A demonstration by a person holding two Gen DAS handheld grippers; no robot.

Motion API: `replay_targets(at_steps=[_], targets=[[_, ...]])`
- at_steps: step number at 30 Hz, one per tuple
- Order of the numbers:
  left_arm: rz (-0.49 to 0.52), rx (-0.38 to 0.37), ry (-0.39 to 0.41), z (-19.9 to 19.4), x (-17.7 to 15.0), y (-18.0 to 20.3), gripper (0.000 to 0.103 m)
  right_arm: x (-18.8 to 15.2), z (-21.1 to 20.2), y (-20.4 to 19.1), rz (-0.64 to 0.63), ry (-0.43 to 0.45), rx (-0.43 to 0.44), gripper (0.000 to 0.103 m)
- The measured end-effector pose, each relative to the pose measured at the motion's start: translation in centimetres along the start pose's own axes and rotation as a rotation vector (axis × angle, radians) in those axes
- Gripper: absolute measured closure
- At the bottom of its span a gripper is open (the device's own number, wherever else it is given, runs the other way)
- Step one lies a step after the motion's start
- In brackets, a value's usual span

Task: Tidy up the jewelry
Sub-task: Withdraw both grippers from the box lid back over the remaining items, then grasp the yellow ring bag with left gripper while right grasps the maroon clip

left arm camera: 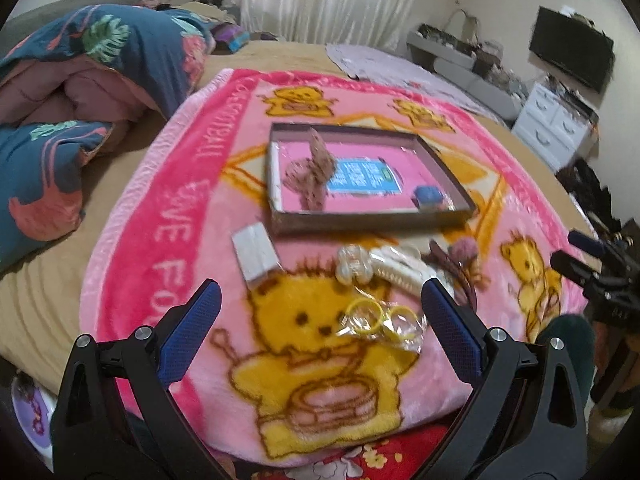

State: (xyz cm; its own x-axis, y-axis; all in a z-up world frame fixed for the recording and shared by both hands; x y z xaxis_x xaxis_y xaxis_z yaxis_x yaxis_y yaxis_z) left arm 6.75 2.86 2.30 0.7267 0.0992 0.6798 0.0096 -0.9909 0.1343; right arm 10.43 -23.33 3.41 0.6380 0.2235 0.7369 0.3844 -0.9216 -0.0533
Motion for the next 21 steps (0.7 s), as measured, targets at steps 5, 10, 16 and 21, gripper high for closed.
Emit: replay_targets(at_steps=[5, 10, 16, 21], targets=[[0.031, -0.001, -0.028, 0.8, -1.0, 1.0, 0.009, -1.0, 0.2, 0.6, 0.006, -0.023, -0.003, 0.005], [0.067, -0.01, -0.054, 1.7, -1.9, 2.1, 0.009, -2.1, 0.3, 0.9, 0.006, -0.042, 0.001, 0.005], [0.097, -0.031, -0.099, 3.1, -2.8, 3.1, 0.009, -2.9, 0.7, 0.8, 0.006, -0.068, 0.036, 0.005], [0.109, -0.071, -0.158, 4.7, -4.0, 4.1, 0.009, -3.2, 1.2, 0.7, 0.028, -0.083, 0.074, 0.005]])
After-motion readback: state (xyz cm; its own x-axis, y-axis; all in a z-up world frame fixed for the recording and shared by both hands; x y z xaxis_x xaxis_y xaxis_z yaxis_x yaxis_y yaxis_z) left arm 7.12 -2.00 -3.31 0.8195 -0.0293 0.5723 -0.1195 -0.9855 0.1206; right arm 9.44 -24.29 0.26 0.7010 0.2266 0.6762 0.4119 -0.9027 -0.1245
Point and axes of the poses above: each gripper's, at about its wrist camera, not at the fingertips, and z roughly the way its jaws point, y to its right, x to its top, the point moved 2 cm from there along z, roughly the way its jaws point, and after that the axes turned 1 degree about z, right-handed, at the moved point
